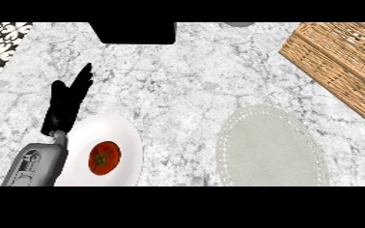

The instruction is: Pick the eggplant from the placemat and place it in the basket

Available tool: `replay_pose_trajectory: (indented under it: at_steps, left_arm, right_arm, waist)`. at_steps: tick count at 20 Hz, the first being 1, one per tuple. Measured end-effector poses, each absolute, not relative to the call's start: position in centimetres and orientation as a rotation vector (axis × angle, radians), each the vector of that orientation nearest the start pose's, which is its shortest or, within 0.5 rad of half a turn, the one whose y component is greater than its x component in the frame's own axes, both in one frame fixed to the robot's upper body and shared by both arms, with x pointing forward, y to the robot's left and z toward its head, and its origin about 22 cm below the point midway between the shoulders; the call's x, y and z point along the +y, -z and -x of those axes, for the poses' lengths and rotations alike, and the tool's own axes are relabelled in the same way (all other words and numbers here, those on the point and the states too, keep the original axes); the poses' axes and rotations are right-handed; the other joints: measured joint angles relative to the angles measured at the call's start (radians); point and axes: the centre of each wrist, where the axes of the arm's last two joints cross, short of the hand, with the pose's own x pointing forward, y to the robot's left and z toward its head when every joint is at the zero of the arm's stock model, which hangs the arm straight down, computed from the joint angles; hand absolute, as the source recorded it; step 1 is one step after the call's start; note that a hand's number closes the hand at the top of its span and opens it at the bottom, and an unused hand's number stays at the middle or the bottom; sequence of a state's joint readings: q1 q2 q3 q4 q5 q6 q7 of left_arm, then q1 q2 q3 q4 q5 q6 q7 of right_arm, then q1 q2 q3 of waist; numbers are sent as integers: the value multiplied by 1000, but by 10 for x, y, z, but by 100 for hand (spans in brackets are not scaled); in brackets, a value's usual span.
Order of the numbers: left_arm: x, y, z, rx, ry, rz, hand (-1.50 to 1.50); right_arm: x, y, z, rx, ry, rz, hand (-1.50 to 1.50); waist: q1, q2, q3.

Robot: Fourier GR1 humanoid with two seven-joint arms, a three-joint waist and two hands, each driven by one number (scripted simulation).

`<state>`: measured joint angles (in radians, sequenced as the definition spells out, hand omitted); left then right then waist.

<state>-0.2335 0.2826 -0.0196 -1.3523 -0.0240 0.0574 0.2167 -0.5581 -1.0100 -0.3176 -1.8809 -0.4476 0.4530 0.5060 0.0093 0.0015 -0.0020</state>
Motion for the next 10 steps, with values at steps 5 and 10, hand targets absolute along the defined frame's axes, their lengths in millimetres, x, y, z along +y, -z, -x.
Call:
replay_pose_trajectory:
  at_steps: [5,10]
  left_arm:
    - [272,-26,-299,-1371,233,-246,0]
    - [266,-24,-300,-1378,242,-240,0]
  right_arm:
    - [-344,-380,-244,-1739,-948,772,150]
    - [-369,-373,-272,-1619,-1001,919,150]
  waist:
    - [25,8,0]
    - [31,11,1]
